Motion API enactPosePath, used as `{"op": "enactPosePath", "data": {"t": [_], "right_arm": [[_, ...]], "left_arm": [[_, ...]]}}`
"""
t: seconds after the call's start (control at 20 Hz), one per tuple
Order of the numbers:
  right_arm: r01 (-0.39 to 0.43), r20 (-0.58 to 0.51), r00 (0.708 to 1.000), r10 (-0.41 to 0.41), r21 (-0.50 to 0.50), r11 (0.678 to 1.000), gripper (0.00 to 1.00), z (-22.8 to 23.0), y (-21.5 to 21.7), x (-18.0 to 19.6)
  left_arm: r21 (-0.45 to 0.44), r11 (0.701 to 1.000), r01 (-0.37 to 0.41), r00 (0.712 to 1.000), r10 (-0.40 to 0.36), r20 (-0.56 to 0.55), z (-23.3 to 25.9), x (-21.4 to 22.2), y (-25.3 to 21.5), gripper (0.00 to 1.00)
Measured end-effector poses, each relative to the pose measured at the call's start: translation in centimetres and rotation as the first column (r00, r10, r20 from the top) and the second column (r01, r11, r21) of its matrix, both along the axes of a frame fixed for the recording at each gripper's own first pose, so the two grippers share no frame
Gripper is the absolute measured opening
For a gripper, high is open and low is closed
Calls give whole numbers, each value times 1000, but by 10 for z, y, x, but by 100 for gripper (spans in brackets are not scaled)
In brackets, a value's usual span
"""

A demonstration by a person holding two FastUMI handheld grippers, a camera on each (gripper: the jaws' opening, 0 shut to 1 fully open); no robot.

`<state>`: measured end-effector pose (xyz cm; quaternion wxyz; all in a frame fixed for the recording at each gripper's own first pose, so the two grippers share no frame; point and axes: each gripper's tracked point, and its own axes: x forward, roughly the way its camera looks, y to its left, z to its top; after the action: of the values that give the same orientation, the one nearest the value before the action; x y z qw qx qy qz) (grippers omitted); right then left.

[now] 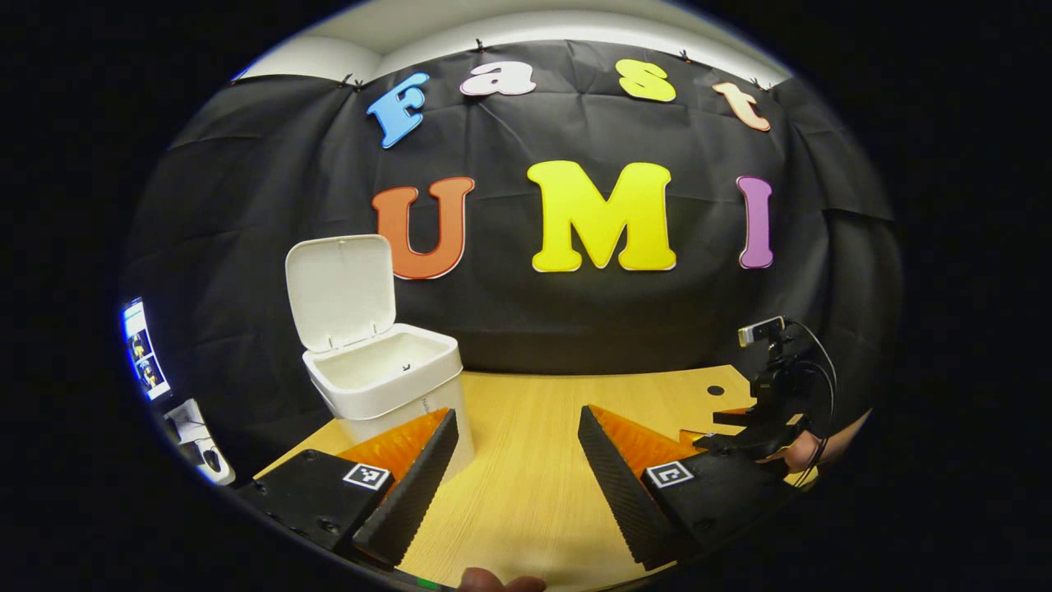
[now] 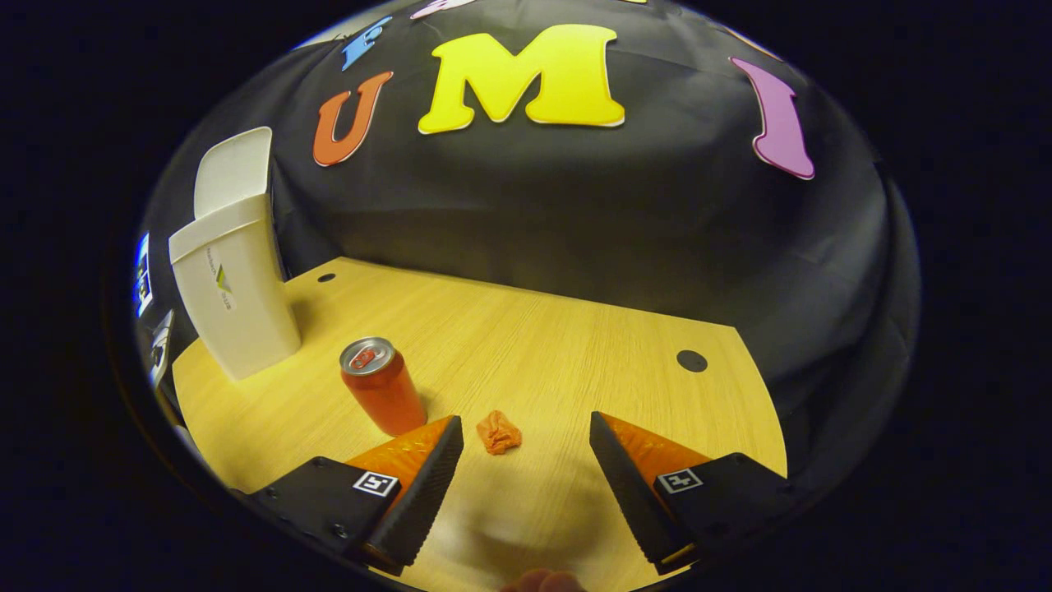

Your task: Press the lid of the desktop garbage bin to open it, pick up the crumpled paper on the desktop and throw it into the bin, then pick up the pop can on the desktop and drop it into the bin, and finally close the garbage bin lid.

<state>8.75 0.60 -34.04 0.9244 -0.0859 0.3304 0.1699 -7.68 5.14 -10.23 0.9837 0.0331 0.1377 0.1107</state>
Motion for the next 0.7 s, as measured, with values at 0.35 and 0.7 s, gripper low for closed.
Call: {"op": "enactPosePath", "data": {"t": [0.35,0.7], "right_arm": [[-60,-140,989,51,-57,997,98,-65,21,8],[-46,-198,980,32,-69,997,98,-91,29,21]], "left_arm": [[-8,997,-71,997,71,-24,-3,-11,22,97],[-2,994,-113,993,113,-38,-5,-22,35,97]]}}
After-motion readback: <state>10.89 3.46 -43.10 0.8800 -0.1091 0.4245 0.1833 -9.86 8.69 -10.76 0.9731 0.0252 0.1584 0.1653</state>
